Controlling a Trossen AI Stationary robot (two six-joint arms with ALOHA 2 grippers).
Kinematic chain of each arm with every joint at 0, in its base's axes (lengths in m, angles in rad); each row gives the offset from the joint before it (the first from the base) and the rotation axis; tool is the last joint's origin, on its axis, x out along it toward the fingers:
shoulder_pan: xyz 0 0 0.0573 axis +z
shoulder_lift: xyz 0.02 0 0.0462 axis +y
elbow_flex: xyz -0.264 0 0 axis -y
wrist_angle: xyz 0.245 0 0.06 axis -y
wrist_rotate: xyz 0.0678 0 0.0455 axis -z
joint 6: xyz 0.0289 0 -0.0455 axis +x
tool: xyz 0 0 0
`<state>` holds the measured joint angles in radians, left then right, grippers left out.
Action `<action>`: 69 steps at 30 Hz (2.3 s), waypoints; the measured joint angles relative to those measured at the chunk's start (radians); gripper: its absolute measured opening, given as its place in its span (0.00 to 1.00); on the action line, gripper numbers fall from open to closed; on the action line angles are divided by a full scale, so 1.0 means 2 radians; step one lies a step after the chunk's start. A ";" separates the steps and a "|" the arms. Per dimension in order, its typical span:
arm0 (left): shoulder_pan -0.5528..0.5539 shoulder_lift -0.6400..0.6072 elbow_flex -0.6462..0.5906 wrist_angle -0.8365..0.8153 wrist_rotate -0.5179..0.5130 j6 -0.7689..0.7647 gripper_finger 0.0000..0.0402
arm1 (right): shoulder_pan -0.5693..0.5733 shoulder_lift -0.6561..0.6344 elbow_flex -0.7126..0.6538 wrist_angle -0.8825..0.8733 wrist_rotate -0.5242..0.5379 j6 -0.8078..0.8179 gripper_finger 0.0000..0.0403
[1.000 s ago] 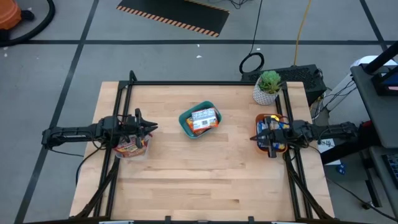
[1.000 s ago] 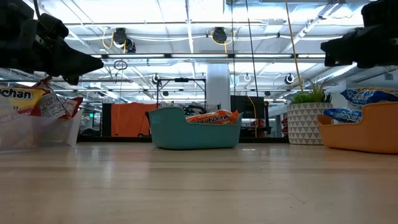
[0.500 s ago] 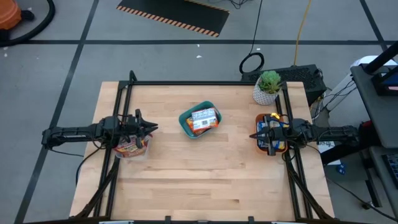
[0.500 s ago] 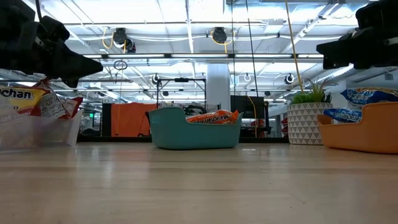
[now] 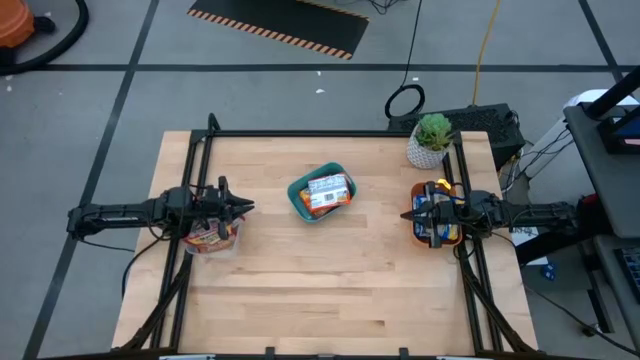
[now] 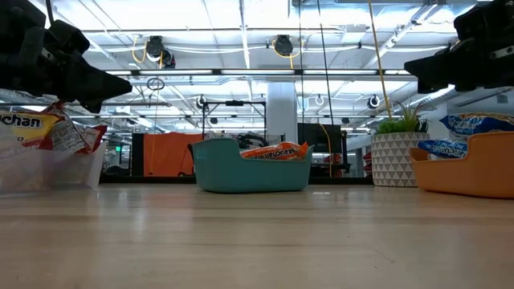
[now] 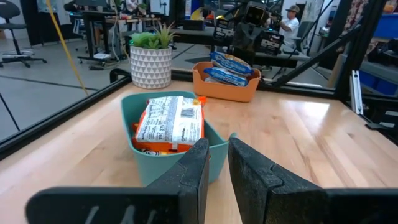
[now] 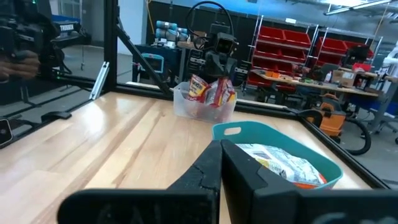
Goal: Sort Maruchan noodles
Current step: Return to Home Position
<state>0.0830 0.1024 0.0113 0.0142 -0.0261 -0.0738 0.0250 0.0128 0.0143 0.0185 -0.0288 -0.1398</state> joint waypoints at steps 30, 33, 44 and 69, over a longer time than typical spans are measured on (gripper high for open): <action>-0.043 -0.048 0.000 -0.002 -0.007 0.048 0.16 | 0.000 0.000 0.000 0.010 0.000 -0.002 0.01; -0.059 -0.048 0.000 -0.002 -0.003 0.031 0.16 | 0.000 0.000 0.000 0.010 0.000 -0.002 0.01; -0.125 -0.048 0.000 0.004 -0.045 0.039 0.16 | 0.000 0.000 0.000 0.010 0.000 -0.002 0.01; -0.092 0.008 -0.001 0.012 -0.040 0.051 0.16 | 0.000 0.000 0.000 0.010 0.001 -0.001 0.01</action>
<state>-0.1001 0.1182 0.0095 0.0375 -0.1065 0.0280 0.0250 0.0124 0.0145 0.0395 -0.0277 -0.1425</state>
